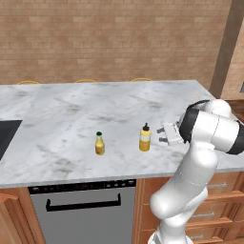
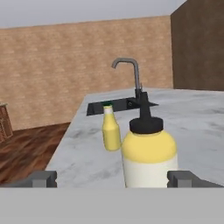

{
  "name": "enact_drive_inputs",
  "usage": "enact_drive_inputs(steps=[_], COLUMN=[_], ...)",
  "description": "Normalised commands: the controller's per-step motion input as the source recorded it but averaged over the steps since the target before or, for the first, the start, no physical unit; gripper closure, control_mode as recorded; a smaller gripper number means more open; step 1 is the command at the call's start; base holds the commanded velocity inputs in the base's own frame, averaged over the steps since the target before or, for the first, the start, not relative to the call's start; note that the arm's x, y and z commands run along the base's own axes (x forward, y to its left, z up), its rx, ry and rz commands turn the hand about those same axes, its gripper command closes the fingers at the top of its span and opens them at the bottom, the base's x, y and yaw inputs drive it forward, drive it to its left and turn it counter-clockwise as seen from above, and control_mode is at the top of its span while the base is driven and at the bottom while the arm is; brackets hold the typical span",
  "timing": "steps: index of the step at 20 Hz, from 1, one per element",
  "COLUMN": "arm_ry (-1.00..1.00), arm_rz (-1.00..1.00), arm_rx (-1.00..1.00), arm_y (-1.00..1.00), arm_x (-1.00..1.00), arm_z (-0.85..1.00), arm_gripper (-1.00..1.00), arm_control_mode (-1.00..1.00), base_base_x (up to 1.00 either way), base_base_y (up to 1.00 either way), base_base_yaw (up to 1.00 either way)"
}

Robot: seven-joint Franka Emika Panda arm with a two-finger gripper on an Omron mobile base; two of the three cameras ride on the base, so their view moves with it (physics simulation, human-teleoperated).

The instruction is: Place the mustard and mustard from the counter to the top shelf of the fridge. If the existing items in the fridge are on the top shelf, move them to other shelves.

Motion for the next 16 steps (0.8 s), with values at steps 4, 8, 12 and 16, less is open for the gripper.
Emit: enact_drive_inputs(steps=[4,8,12,16], arm_ry=[0.0,0.0,0.0,0.0], arm_rz=[0.0,0.0,0.0,0.0], arm_rx=[0.04,0.01,0.0,0.0], arm_y=[0.05,0.16,0.12,0.12], arm_x=[0.04,0.11,0.17,0.22], arm_z=[-0.13,-0.08,-0.06,-0.03], arm_gripper=[-1.0,-1.0,-1.0,-1.0], arm_control_mode=[-1.0,-1.0,-1.0,-1.0], base_base_x=[0.0,0.0,0.0,0.0], base_base_y=[0.0,0.0,0.0,0.0], base_base_yaw=[0.0,0.0,0.0,0.0])
